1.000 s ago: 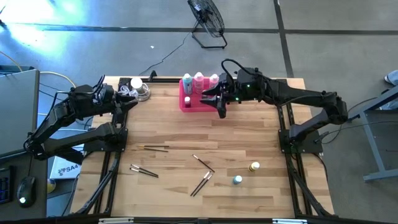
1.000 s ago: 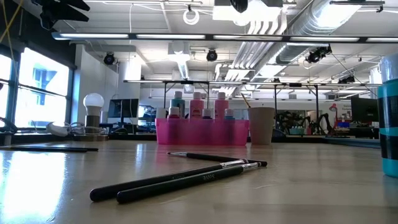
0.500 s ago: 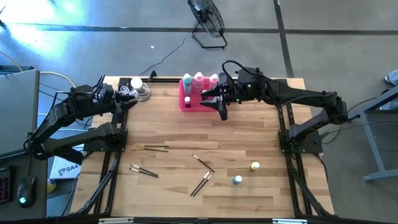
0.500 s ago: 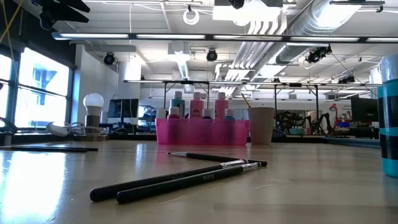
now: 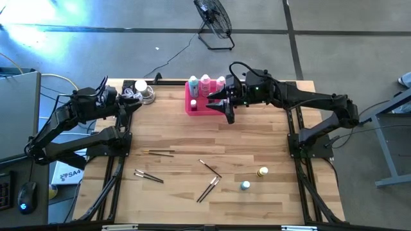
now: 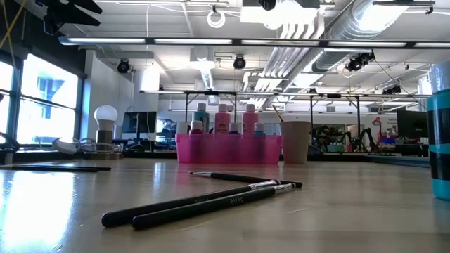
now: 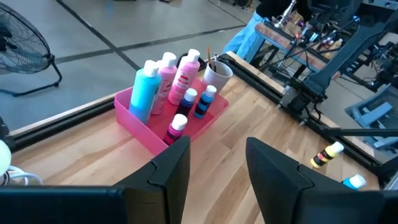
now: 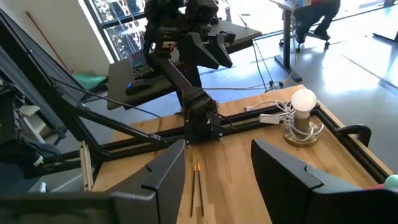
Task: Pick & Place Paint Supplies
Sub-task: Put the silver paintbrush into the white cup
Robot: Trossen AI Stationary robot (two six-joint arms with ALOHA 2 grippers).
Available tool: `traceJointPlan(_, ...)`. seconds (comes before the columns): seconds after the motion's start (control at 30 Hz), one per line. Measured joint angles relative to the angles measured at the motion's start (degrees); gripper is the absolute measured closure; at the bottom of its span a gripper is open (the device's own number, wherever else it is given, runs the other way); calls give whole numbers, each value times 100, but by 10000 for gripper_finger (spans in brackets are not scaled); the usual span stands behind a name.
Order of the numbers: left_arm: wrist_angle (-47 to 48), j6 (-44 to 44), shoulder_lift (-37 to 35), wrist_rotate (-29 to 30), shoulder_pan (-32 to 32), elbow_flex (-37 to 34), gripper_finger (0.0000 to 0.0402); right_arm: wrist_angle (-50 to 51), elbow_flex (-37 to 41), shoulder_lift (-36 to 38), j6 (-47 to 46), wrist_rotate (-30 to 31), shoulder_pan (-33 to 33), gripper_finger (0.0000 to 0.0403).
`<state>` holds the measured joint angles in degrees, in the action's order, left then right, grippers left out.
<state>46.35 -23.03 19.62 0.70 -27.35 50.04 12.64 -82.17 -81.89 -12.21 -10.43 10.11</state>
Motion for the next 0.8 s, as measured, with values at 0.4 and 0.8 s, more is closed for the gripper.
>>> traceJointPlan(0.4, -1705, 251, -2, -2179, -1, 0, 249, 2, 0, -2, 151, 2, 1, 228)
traceJointPlan(0.8, -1935, 155, -2, -1904, -2, 66, 249, 3, 0, -2, -18, 348, 2, 228)
